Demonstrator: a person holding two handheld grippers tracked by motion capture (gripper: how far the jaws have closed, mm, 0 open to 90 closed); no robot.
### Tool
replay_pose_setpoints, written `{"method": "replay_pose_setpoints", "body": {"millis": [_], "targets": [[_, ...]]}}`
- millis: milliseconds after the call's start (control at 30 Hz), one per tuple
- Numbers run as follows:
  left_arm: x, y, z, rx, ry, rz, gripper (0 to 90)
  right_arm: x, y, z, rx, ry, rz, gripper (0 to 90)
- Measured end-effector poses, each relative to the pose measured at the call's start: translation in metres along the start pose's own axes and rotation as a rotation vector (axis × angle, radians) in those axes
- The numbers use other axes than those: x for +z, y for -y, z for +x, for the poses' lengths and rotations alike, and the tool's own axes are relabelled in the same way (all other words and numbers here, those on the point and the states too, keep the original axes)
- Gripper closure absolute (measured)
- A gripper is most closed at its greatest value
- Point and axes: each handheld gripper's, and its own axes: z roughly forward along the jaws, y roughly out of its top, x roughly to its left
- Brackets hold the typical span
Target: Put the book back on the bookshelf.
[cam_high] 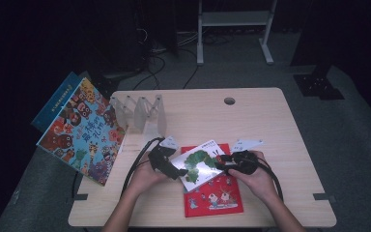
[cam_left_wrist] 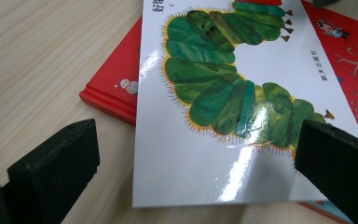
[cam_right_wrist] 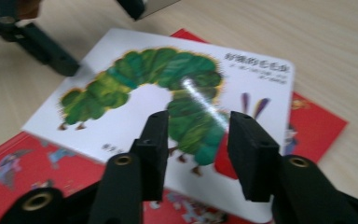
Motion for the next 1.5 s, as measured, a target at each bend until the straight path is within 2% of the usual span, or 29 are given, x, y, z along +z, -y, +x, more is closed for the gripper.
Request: {"method": "replay_pose_setpoints", "body": {"millis": [167,367,500,667,833,933,1133,1300,1500], "targets": [[0.003,0.001,0.002,-0.037,0.016,-0.001,0.0,0.0,0.006,0.017,-0.025,-0.048,0.002,74.7],[0.007,0.002,0.003,-0.045,0.037,0.019,0.0,0.008,0.011,0.037,-0.072,-0.132,0.036,88.5],[0.011,0.002,0.003,-0.058,0.061,0.019,0.0,0.016,0.015,0.05,-0.091,-0.178,0.078,89.4],[0.013,0.003,0.004,-0.081,0.086,0.017,0.0,0.025,0.017,0.058,-0.118,-0.203,0.104,89.4],[0.016,0.003,0.005,-0.1,0.113,0.025,0.0,0.029,0.016,0.063,-0.134,-0.204,0.109,89.5],[0.019,0.003,0.004,-0.12,0.145,0.028,0.0,0.03,0.016,0.064,-0.131,-0.203,0.102,89.5],[0.019,0.003,0.004,-0.125,0.142,0.027,0.0,0.03,0.016,0.065,-0.138,-0.196,0.1,89.5],[0.02,0.001,0.002,-0.151,0.128,0.04,0.0,0.031,0.017,0.066,-0.152,-0.183,0.092,89.6],[0.018,0.0,0.004,-0.177,0.143,0.035,0.0,0.031,0.017,0.066,-0.148,-0.184,0.094,89.6]]}}
